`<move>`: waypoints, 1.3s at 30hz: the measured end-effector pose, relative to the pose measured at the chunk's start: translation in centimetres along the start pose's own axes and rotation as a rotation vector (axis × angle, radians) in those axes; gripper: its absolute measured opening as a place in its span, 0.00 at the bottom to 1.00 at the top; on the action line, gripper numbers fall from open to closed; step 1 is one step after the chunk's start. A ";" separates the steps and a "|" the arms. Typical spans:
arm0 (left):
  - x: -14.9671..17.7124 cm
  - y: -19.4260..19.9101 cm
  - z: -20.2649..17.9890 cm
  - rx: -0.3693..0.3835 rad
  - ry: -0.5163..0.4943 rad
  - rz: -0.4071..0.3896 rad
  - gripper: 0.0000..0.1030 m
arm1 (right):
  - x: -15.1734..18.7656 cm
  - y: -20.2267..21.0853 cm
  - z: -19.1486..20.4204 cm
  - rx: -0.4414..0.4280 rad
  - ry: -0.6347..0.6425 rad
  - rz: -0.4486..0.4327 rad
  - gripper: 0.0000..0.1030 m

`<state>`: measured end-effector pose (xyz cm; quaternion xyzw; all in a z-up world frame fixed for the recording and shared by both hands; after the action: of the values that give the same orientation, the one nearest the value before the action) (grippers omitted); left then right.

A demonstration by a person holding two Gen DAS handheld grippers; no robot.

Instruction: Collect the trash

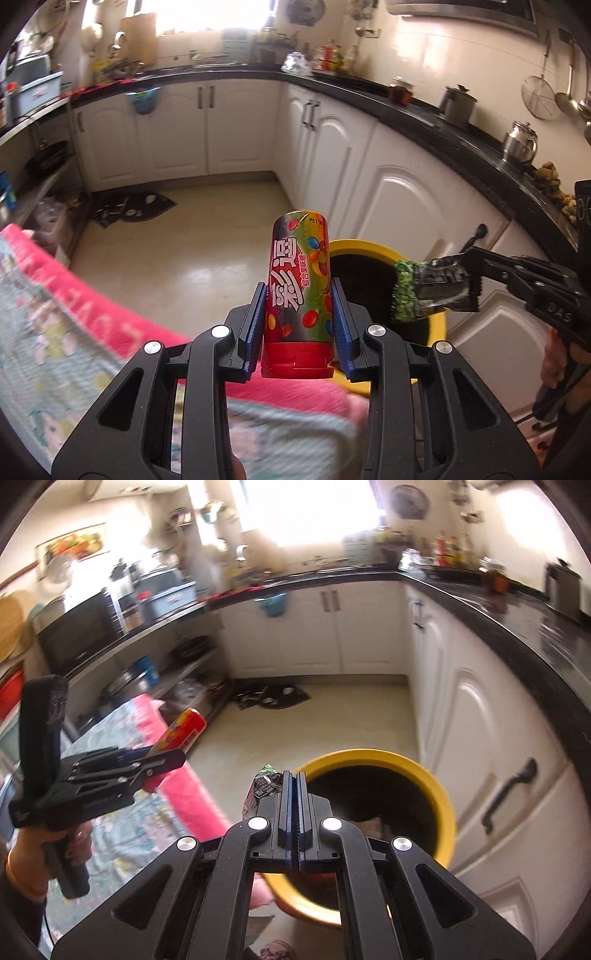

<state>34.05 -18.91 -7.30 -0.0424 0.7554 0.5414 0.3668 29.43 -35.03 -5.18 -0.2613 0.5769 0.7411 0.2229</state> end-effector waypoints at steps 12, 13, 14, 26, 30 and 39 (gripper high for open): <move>-0.2 -4.0 -4.4 0.065 -0.024 0.058 0.26 | 1.1 -0.3 -4.6 0.103 -0.097 -0.009 0.07; -0.1 -4.3 -4.4 0.063 -0.020 0.063 0.27 | 1.2 -0.6 -5.0 0.106 -0.109 -0.003 0.13; -0.1 -4.7 -4.5 0.061 -0.016 0.068 0.31 | 1.4 -0.9 -5.5 0.109 -0.126 0.006 0.29; 1.1 -2.0 -2.8 0.018 0.043 0.020 0.75 | 2.0 0.6 -4.7 0.104 -0.147 0.004 0.57; 1.9 1.5 -1.2 -0.018 0.092 -0.042 0.89 | 1.9 2.2 -2.5 0.108 -0.119 -0.035 0.70; 5.8 10.0 1.7 -0.103 0.184 -0.159 0.90 | 3.0 5.7 4.7 0.125 -0.024 -0.181 0.94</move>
<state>26.04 -11.45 -3.17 -0.1707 0.7512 0.5425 0.3350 22.91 -31.70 -1.97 -0.2891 0.5934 0.6835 0.3116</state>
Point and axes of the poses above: each gripper's, at about its wrist camera, not at the fingertips, and y roughly against the way its jaws point, z to its left, x to its underside, the point moved 7 cm from there along -y, roughly the way its jaws point, and after that the axes turned 11 degrees about z, right-handed, at the moved point
